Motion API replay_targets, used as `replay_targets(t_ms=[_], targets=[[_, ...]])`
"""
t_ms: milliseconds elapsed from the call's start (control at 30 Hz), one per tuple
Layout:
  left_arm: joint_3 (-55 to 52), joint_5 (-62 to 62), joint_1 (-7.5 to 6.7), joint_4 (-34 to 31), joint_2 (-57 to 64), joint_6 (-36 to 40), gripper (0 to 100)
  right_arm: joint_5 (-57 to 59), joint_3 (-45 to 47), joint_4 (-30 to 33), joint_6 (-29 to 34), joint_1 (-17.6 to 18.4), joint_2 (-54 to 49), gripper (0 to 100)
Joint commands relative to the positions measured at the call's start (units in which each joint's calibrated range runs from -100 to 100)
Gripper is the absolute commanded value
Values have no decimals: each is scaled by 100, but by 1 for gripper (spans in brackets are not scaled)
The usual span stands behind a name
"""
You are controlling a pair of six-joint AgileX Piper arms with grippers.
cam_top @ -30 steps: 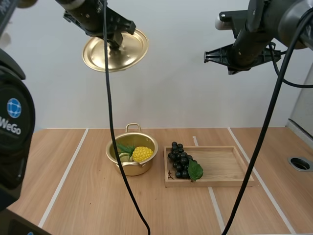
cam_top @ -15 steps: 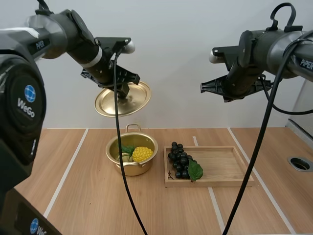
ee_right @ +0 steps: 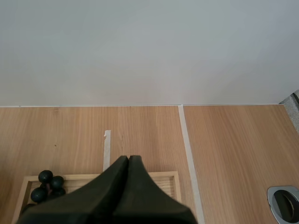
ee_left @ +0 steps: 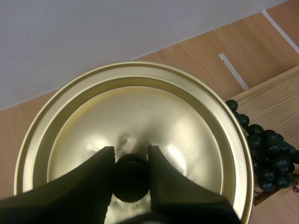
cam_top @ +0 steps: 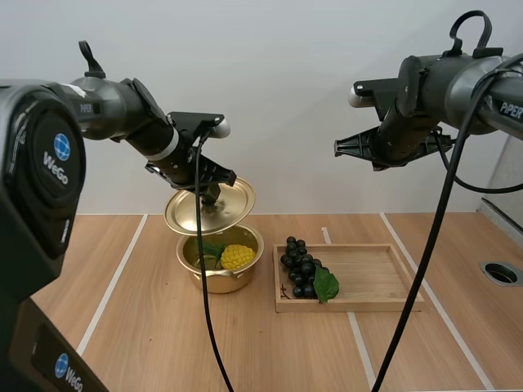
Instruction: Open the pot, put the pineapple inside, and close it
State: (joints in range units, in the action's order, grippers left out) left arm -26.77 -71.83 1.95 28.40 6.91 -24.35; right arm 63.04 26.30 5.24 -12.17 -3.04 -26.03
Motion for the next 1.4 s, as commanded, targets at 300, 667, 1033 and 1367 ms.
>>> replay_targets(t_ms=[300, 667, 1033, 1367], targets=[[-379, 700, -16, 305, -130, -161, 0, -161, 18, 16, -50, -15, -54, 0], [-379, 290, -23, 350, -708, -532, 0, -161, 18, 16, -50, -15, -54, 0], [-379, 232, -23, 362, -1056, -680, 0, -161, 18, 16, -50, -15, -54, 0], [-379, 0, -237, 415, -1109, -782, 0, -177, 18, 18, -50, -15, -54, 0]])
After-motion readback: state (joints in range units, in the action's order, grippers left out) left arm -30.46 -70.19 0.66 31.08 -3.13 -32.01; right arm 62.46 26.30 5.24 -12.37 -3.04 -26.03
